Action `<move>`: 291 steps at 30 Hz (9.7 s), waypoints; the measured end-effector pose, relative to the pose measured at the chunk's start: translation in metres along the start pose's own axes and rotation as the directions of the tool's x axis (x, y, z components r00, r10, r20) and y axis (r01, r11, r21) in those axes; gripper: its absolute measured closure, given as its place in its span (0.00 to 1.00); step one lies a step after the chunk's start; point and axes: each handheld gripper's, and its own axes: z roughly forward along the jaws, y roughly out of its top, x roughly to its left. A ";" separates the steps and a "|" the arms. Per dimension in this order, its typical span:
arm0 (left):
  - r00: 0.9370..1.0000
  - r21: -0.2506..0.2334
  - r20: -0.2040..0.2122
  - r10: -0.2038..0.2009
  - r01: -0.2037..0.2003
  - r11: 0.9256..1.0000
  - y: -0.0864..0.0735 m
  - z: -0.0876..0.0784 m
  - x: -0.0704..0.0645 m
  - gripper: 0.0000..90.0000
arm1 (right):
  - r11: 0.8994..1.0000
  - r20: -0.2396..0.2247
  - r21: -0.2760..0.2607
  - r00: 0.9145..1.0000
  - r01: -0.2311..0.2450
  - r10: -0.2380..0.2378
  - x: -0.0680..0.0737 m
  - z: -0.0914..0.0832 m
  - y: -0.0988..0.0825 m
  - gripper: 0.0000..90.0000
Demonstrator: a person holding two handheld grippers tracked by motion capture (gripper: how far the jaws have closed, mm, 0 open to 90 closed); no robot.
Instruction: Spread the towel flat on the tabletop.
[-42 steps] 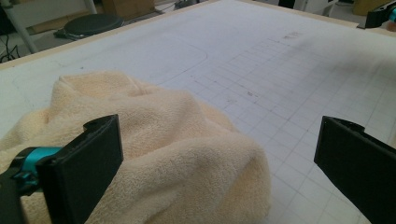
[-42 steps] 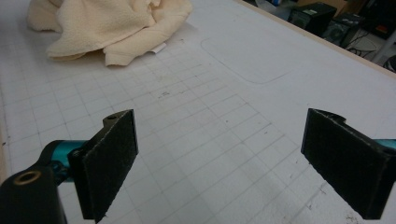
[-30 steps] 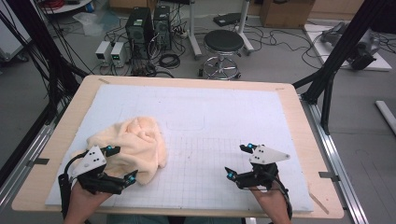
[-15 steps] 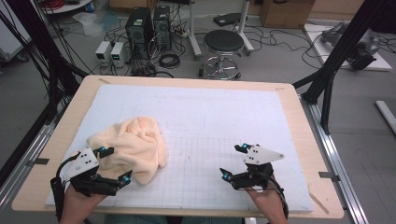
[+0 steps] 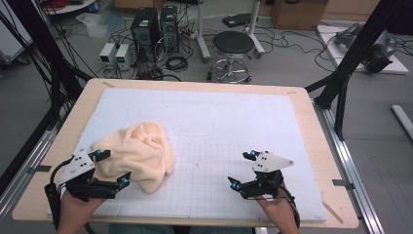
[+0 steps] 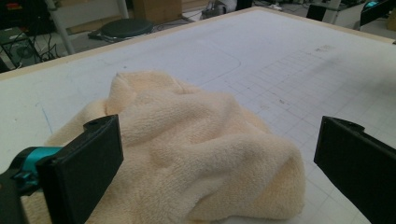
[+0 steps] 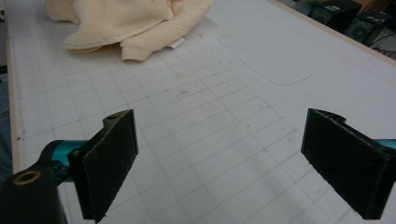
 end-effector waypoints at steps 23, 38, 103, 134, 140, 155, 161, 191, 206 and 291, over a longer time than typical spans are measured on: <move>0.998 -0.001 -0.042 -0.042 0.042 0.999 0.011 -0.021 0.043 0.03 | 0.998 -0.170 -0.034 0.984 0.055 -0.060 0.007 0.072 0.091 0.11; 0.994 -0.010 -0.091 -0.064 0.063 0.998 -0.004 -0.033 0.051 0.03 | 0.991 -0.307 -0.018 0.943 0.131 -0.130 0.038 0.155 0.145 0.11; 0.996 0.022 -0.070 -0.050 0.052 0.998 -0.010 -0.020 0.045 0.03 | 0.953 -0.329 0.221 0.936 0.208 -0.128 0.000 0.049 0.051 0.72; 0.996 0.087 0.086 0.034 -0.042 0.995 0.034 0.091 0.021 0.10 | 0.986 -0.221 0.142 0.974 0.085 -0.052 -0.076 0.067 0.070 0.53; 0.995 0.115 0.098 -0.007 -0.005 0.993 0.028 0.114 0.025 0.16 | 0.981 -0.247 0.178 0.968 0.081 -0.035 -0.088 0.110 0.058 0.57; 0.973 0.346 0.229 -0.006 -0.076 0.935 -0.001 0.165 0.017 0.80 | 0.948 -0.281 0.307 0.960 0.086 0.004 -0.091 0.154 0.031 0.86; 0.979 0.340 0.205 -0.016 -0.056 0.939 0.004 0.160 0.019 0.94 | 0.947 -0.263 0.309 0.965 0.091 -0.007 -0.091 0.145 0.033 0.96; 0.976 0.222 0.215 -0.014 -0.035 0.975 0.020 0.075 0.009 0.87 | 0.976 -0.191 0.197 0.980 0.097 -0.059 -0.055 0.005 0.030 0.85; 0.967 0.256 0.253 0.039 -0.106 0.961 0.047 0.153 0.021 0.61 | 0.969 -0.207 0.223 0.977 0.104 -0.057 -0.098 0.080 0.055 0.64; 0.988 0.321 0.151 -0.041 -0.010 0.947 0.014 0.163 0.038 0.80 | 0.949 -0.115 0.309 0.988 -0.060 0.099 -0.115 0.053 0.014 0.87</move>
